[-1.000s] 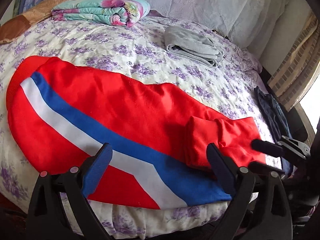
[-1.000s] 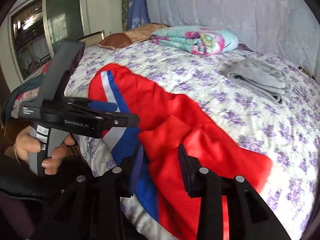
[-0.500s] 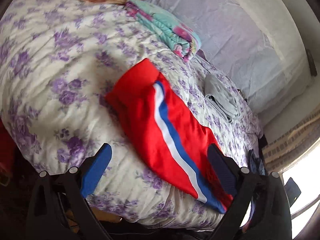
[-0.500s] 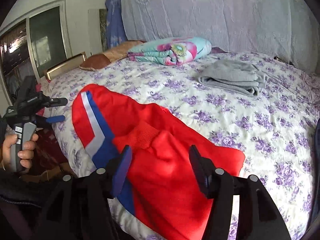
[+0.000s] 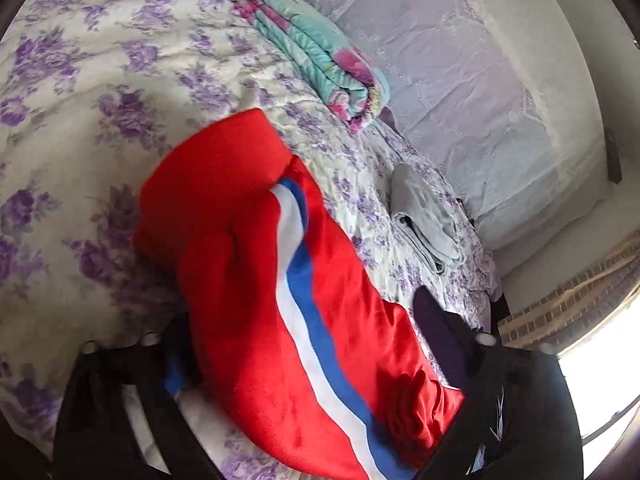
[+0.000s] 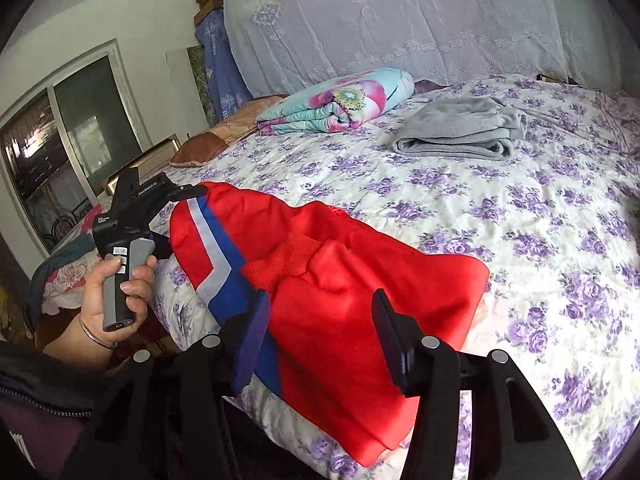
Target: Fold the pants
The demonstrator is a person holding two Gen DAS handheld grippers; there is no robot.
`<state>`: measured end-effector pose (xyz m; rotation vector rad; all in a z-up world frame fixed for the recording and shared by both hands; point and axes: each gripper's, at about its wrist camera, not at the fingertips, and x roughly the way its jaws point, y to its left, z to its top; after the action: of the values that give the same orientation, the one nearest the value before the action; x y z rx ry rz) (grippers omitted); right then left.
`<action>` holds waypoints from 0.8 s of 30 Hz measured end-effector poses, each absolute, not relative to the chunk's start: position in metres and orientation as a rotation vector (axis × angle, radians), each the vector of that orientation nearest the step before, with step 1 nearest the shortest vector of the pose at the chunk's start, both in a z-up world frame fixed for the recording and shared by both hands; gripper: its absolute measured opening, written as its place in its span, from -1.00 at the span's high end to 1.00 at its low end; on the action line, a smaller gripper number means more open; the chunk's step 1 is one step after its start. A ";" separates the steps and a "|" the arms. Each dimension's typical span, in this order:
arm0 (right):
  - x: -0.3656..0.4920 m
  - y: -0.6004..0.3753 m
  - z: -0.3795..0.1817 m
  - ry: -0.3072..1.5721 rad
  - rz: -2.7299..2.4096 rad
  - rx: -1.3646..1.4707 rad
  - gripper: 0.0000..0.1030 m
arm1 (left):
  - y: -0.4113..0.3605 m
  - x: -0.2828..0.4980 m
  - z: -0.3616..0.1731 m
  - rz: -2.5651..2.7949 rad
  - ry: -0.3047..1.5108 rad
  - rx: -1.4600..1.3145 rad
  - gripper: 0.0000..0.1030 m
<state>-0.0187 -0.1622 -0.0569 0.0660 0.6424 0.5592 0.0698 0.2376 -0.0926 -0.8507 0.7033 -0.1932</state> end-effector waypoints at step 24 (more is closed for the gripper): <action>-0.029 -0.278 -0.057 0.564 0.304 0.247 -0.06 | -0.044 0.005 -0.020 -0.434 0.761 0.260 -0.60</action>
<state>-0.0286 -0.2784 -0.0566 0.2470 0.5644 0.3040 0.0051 -0.0439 -0.0198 0.2597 0.7605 -0.4338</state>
